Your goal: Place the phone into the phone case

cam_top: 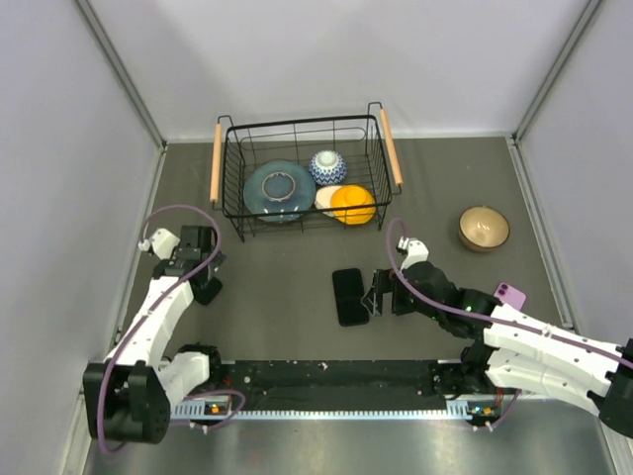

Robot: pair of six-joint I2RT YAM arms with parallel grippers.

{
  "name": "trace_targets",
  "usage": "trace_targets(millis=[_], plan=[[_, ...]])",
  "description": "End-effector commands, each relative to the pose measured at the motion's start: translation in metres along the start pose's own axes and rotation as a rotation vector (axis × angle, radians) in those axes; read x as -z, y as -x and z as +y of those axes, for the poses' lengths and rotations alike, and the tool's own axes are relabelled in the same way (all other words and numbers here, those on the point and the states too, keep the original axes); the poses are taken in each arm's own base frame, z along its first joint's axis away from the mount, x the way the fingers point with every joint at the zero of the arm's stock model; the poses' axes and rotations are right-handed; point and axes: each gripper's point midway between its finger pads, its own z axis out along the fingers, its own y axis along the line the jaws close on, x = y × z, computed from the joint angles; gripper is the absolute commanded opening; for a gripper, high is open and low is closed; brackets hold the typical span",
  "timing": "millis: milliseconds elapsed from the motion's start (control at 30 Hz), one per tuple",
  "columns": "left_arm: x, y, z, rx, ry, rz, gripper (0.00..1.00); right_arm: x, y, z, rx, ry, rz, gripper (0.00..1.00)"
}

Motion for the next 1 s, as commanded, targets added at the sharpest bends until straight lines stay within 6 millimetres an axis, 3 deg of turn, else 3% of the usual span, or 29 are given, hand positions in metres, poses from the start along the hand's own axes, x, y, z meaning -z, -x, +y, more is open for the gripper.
trace_targets(millis=[0,467,667,967], plan=[[-0.008,0.021,-0.020,0.004,-0.030,-0.037,0.99,0.002,0.008,-0.002,0.038,0.006,-0.068,0.99],[-0.040,-0.003,0.011,-0.009,0.188,0.092,0.99,0.001,0.015,-0.002,0.157,0.019,-0.085,0.99],[-0.050,-0.011,0.010,-0.012,0.186,0.111,0.98,0.001,0.013,-0.007,0.151,0.017,-0.082,0.99],[-0.064,-0.037,0.023,0.023,0.246,0.179,0.91,0.007,0.016,-0.010,0.150,0.020,-0.104,0.99]])
